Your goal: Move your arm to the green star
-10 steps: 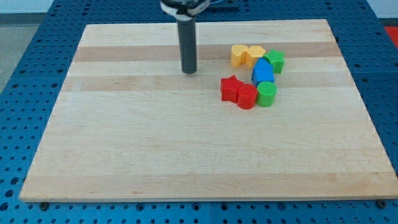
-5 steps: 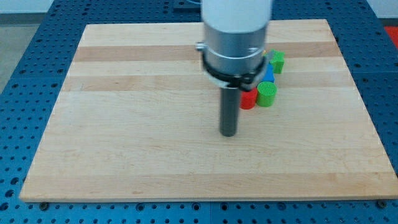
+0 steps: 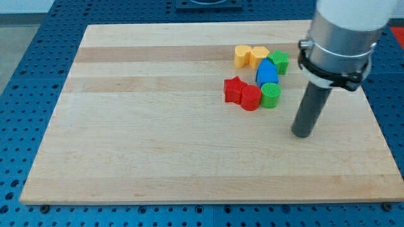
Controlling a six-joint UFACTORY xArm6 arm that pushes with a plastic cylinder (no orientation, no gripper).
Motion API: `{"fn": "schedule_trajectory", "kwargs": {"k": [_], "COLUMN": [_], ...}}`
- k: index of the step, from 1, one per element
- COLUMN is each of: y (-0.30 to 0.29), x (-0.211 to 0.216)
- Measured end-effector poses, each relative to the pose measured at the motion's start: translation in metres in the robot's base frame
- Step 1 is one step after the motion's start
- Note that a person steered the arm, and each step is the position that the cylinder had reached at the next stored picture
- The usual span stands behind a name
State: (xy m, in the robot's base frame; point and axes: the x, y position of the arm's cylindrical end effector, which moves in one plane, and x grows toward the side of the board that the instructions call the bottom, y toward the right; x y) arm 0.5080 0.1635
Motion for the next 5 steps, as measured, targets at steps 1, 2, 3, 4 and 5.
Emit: {"fn": "schedule_trajectory", "kwargs": {"k": [1, 2, 3, 4, 5], "y": [0.007, 0.01, 0.016, 0.019, 0.019], "x": [-0.013, -0.034, -0.053, -0.067, -0.068]}}
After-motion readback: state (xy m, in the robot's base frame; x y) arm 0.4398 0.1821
